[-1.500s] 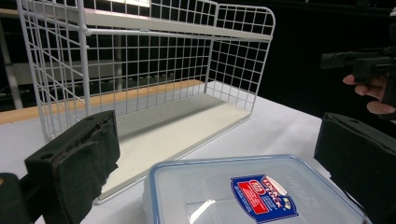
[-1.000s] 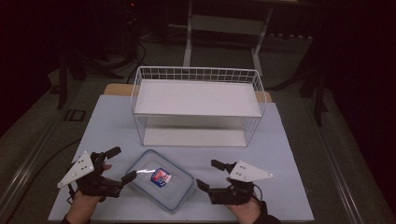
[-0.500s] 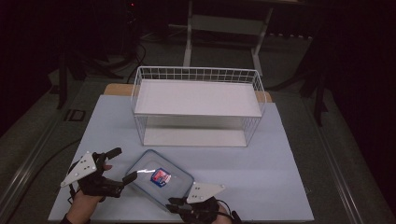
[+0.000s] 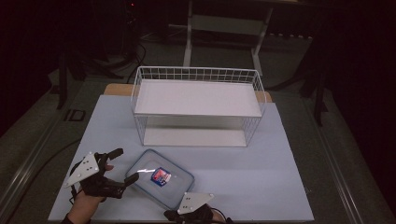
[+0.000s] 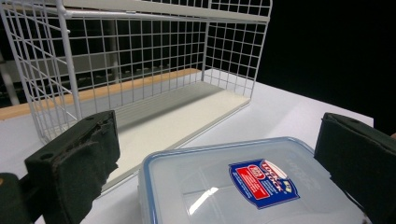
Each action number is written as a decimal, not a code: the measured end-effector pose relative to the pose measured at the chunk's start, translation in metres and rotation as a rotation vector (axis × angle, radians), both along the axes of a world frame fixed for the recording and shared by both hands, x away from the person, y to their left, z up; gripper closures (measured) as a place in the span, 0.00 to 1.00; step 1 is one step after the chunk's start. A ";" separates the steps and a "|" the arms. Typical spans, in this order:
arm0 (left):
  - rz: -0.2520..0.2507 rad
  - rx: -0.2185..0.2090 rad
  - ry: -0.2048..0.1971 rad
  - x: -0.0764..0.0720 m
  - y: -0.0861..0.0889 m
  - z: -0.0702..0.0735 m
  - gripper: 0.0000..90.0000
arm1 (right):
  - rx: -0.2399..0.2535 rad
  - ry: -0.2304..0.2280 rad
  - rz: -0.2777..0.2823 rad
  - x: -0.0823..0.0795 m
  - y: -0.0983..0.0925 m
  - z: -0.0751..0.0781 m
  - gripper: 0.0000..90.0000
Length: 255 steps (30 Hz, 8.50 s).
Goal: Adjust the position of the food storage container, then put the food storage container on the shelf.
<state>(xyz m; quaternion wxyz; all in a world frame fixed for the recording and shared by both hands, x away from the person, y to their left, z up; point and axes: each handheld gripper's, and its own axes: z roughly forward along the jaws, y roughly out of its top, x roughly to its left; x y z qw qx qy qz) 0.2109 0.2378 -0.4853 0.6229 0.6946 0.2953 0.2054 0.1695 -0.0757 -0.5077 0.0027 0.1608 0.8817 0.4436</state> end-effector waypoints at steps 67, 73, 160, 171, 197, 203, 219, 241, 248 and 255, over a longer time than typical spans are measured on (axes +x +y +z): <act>-0.035 0.241 0.239 0.040 0.023 -0.009 0.72 | 0.266 -0.217 -0.393 0.062 -0.120 0.052 0.14; -0.042 0.345 0.335 0.051 0.019 -0.026 0.99 | 0.269 -0.212 -0.429 0.061 -0.133 0.050 0.14; -0.101 -0.049 0.855 0.106 -0.072 -0.026 0.01 | 0.235 -0.287 -0.501 0.068 -0.160 0.042 0.20; -0.116 -0.128 1.020 0.117 -0.074 -0.043 0.17 | 0.184 -0.200 -0.507 0.071 -0.157 0.044 0.14; -0.263 -0.128 0.924 0.101 -0.071 -0.036 0.63 | 0.174 0.165 -0.522 0.108 -0.170 0.016 0.17; -0.289 -0.106 0.881 0.093 -0.071 -0.033 0.64 | 0.222 0.324 -0.473 0.120 -0.172 0.006 0.22; -0.278 -0.088 0.827 0.081 -0.073 -0.030 0.65 | 0.268 0.488 -0.418 0.124 -0.176 -0.001 0.55; -0.197 -0.063 0.712 0.089 -0.079 -0.012 0.64 | 0.287 0.405 -0.422 0.138 -0.174 0.015 0.57; -0.183 -0.072 0.661 0.101 -0.081 -0.011 0.64 | 0.292 0.355 -0.430 0.153 -0.174 0.022 0.57; -0.166 -0.065 0.631 0.109 -0.086 -0.013 0.63 | 0.286 0.322 -0.438 0.161 -0.176 0.021 0.56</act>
